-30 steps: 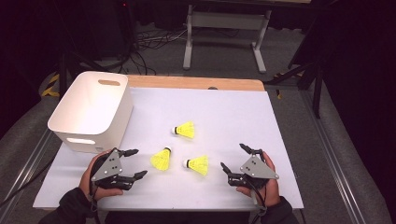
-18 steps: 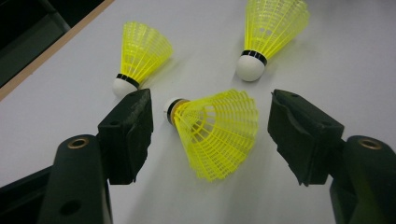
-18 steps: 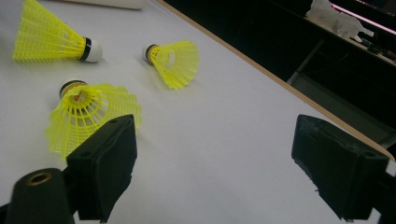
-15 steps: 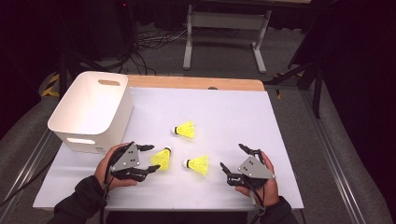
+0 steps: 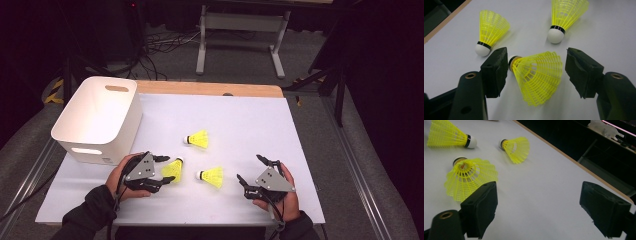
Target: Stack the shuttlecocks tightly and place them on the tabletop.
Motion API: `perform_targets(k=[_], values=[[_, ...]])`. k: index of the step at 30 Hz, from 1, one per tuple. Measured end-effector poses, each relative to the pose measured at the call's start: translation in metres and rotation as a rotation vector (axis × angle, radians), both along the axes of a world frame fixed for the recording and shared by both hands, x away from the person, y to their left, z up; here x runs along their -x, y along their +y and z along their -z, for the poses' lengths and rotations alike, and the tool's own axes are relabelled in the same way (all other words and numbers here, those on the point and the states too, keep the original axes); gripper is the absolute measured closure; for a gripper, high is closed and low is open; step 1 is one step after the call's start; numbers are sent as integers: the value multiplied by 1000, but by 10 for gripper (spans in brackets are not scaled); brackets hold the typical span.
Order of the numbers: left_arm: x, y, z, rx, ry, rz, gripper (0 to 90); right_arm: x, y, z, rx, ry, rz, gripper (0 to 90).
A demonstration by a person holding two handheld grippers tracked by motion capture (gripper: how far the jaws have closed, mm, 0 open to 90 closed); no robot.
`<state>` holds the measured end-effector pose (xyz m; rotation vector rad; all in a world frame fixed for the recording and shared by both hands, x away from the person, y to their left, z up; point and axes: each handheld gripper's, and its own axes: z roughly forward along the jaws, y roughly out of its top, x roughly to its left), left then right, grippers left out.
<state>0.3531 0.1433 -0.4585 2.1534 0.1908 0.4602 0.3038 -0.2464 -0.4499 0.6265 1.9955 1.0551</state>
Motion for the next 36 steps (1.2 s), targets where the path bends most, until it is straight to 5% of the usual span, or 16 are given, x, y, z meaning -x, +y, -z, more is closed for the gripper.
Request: perform_targets(k=[22, 31, 36], values=[[-3, -1, 0, 9, 5, 9, 365, 0, 0, 0, 7, 1, 0, 162], [1, 3, -12, 77, -6, 1, 350, 0, 1, 1, -1, 9, -4, 161], [-1, 5, -14, 76, -1, -10, 347, -1, 0, 1, -3, 18, -4, 161]])
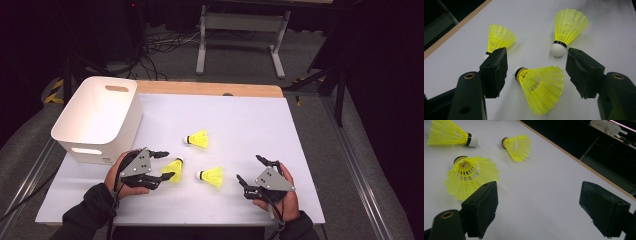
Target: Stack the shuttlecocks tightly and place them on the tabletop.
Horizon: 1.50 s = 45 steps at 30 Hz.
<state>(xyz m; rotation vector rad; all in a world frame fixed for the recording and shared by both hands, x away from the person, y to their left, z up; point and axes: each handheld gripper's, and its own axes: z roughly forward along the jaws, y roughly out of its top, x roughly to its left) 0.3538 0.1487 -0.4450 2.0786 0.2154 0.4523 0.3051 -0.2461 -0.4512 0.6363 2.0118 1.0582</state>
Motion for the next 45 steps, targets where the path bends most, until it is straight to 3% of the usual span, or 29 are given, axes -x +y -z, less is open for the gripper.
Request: perform_targets(k=[5, 13, 16, 20, 25, 29, 36, 38, 42, 45], values=[[0, -1, 1, -28, 9, 23, 340, 0, 0, 0, 5, 2, 0, 162], [-3, -5, 6, -69, 30, 37, 424, -1, 1, 2, 14, 11, -1, 162], [-6, -7, 7, -87, 13, 32, 472, -1, 2, 3, 19, 16, -4, 163], [-11, -11, 11, -120, 24, 47, 528, -1, 3, 3, 29, 16, -8, 163], [-15, -12, 13, -114, 46, 61, 655, -1, 2, 3, 28, 19, -5, 165], [-16, -13, 14, -123, 38, 62, 718, -1, 3, 3, 30, 16, -8, 166], [-16, -10, 9, -110, 5, 11, 872, -1, 3, 3, 32, 18, -10, 167], [-15, -8, 5, -118, -15, -39, 886, -1, 4, 3, 33, 21, -9, 167], [-13, -5, -3, -117, -19, -88, 894, -1, 4, 3, 33, 23, -7, 168], [-10, -2, -12, -144, -14, -161, 895, -1, 3, 3, 36, 22, -9, 168]])
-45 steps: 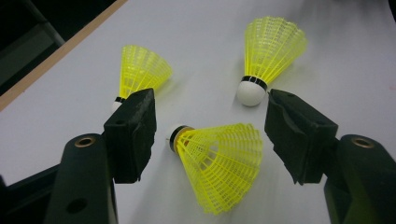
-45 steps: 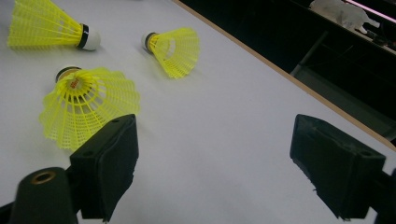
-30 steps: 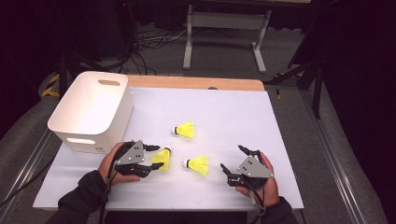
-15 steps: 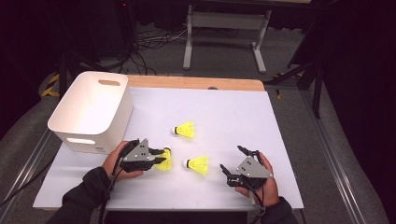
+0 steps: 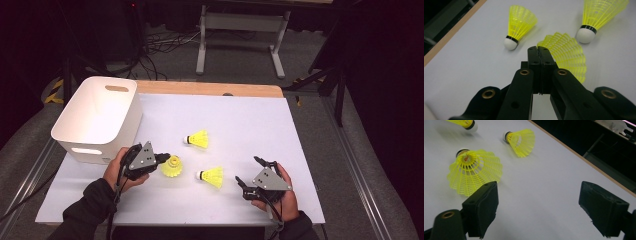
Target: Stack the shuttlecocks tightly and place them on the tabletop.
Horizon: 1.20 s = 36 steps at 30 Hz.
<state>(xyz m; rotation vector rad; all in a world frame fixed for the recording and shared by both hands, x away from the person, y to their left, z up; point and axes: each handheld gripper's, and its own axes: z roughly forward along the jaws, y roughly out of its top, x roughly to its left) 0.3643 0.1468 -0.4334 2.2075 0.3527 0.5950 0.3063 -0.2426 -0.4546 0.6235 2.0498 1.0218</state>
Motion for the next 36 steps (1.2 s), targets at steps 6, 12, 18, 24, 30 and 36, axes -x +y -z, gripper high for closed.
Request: perform_targets(k=[6, 12, 18, 24, 30, 36], values=[[2, 11, -11, -22, 38, -81, 895, -1, 0, 1, 2, 11, -3, 168], [-7, 7, -10, -50, 70, -144, 895, -2, 1, 2, 8, 21, -5, 168], [-20, -8, -7, -90, 73, -151, 891, -3, 2, 4, 14, 31, -7, 168], [-31, -18, -8, -80, 77, -145, 883, -3, 0, 4, 9, 35, -6, 168], [-43, -32, -8, -59, 79, -136, 871, -4, 0, 5, 7, 38, -4, 167], [-51, -45, -7, -68, 80, -129, 878, -4, -1, 5, 8, 42, -5, 166]])
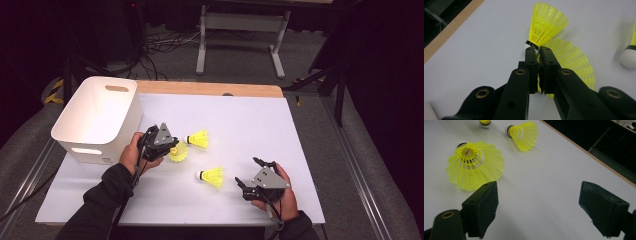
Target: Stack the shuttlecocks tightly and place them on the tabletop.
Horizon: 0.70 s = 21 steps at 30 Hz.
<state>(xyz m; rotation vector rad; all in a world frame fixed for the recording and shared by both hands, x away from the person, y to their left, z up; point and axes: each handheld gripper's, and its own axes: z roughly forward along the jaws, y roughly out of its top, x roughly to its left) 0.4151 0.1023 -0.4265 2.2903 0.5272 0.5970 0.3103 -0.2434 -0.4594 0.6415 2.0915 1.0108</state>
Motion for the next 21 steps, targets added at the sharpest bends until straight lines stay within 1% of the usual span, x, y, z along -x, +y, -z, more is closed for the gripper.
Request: perform_targets(k=[2, 3, 4, 5, 6, 8, 10, 11, 12, 14, 16, 17, 21], values=[[1, -4, -3, -42, -12, -4, 888, 0, 0, 0, -2, 0, -1, 166], [1, -4, -4, -50, -13, -6, 890, 0, -1, 0, -3, 1, -1, 166], [3, -1, -7, -58, -24, -23, 891, 0, -1, 0, -2, 1, -2, 166], [3, 1, -9, -76, -31, -38, 891, 0, -1, 0, -3, 1, -3, 166], [3, 3, -11, -83, -36, -40, 891, 0, -1, 0, -4, 1, -4, 166], [3, 9, -14, -88, -35, -44, 891, 0, -1, 0, -5, 2, -2, 165], [3, 13, -16, -101, -43, -62, 890, 0, -1, 0, -3, 2, -2, 166], [3, 14, -15, -102, -42, -67, 890, 0, -1, -1, -1, 1, -1, 166], [2, 15, -15, -103, -41, -75, 889, 0, -1, -1, 1, -1, -2, 166], [0, 13, -12, -115, -45, -72, 887, 1, 0, -1, 2, -1, -1, 165], [-2, 11, -10, -143, -55, -78, 885, 0, 0, 0, 4, 1, 0, 165], [-3, 10, -9, -150, -54, -72, 884, 0, 0, 0, 5, 2, -1, 165], [-6, 5, -4, -136, -22, -53, 873, 1, 0, 0, 10, -8, 5, 165]])
